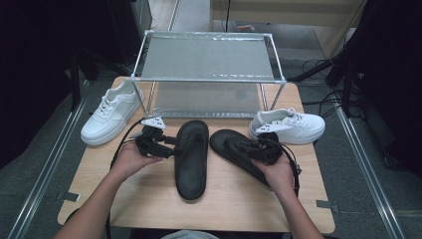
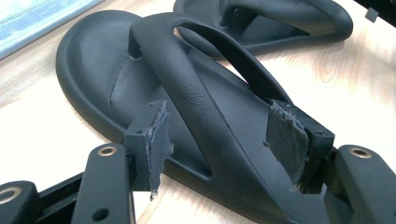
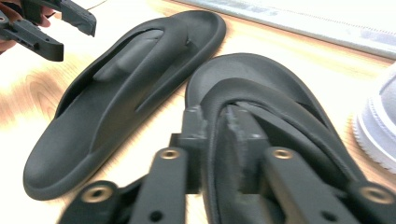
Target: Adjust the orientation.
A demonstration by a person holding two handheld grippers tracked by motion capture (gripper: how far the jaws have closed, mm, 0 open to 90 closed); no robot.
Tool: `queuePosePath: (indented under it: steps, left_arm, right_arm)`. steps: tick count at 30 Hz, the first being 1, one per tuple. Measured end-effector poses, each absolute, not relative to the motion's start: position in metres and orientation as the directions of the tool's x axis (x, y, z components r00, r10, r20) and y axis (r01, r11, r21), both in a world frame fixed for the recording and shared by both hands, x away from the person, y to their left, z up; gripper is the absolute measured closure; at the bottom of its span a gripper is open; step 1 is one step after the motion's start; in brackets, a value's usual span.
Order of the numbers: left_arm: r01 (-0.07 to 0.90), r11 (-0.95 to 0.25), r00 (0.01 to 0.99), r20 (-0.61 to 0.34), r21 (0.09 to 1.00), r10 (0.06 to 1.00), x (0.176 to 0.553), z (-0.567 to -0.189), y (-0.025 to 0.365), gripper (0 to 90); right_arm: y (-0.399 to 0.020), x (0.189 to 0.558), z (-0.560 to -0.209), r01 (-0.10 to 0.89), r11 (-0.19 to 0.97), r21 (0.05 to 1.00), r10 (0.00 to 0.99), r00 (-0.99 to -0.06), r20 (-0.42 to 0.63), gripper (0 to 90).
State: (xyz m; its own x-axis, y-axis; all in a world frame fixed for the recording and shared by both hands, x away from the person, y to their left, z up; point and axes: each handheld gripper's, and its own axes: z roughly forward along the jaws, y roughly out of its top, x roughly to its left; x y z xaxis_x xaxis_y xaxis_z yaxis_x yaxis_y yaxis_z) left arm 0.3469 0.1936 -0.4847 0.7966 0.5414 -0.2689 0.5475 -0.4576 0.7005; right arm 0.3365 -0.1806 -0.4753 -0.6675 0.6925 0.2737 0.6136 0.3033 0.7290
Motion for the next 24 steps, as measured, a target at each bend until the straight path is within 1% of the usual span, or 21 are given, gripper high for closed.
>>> queuePosePath:
  steps: [3,5,7,10,12,24]
  left_arm:
    - [0.547,-0.460,0.797,-0.267,0.699,0.541,0.347,-0.485,0.193,39.8]
    - [0.545,-0.462,0.798,-0.266,0.700,0.540,0.347,-0.485,0.193,39.8]
    - [0.544,-0.460,0.798,-0.266,0.702,0.540,0.346,-0.485,0.193,39.9]
    - [0.549,-0.455,0.795,-0.269,0.702,0.544,0.346,-0.485,0.194,39.8]
    - [0.547,-0.457,0.795,-0.265,0.701,0.545,0.347,-0.485,0.194,39.9]
    - [0.550,-0.466,0.795,-0.262,0.694,0.547,0.342,-0.488,0.193,39.9]
  right_arm:
    - [-0.182,0.341,-0.476,0.598,0.316,0.736,0.710,-0.664,0.235,88.3]
    - [-0.181,0.344,-0.478,0.603,0.311,0.734,0.714,-0.658,0.238,90.0]
    - [-0.178,0.347,-0.482,0.611,0.312,0.727,0.713,-0.656,0.245,90.0]
    - [-0.172,0.348,-0.486,0.615,0.344,0.710,0.711,-0.665,0.231,90.0]
    - [-0.167,0.347,-0.488,0.599,0.373,0.709,0.715,-0.672,0.192,90.0]
    - [-0.158,0.357,-0.493,0.579,0.402,0.710,0.719,-0.679,0.147,90.0]
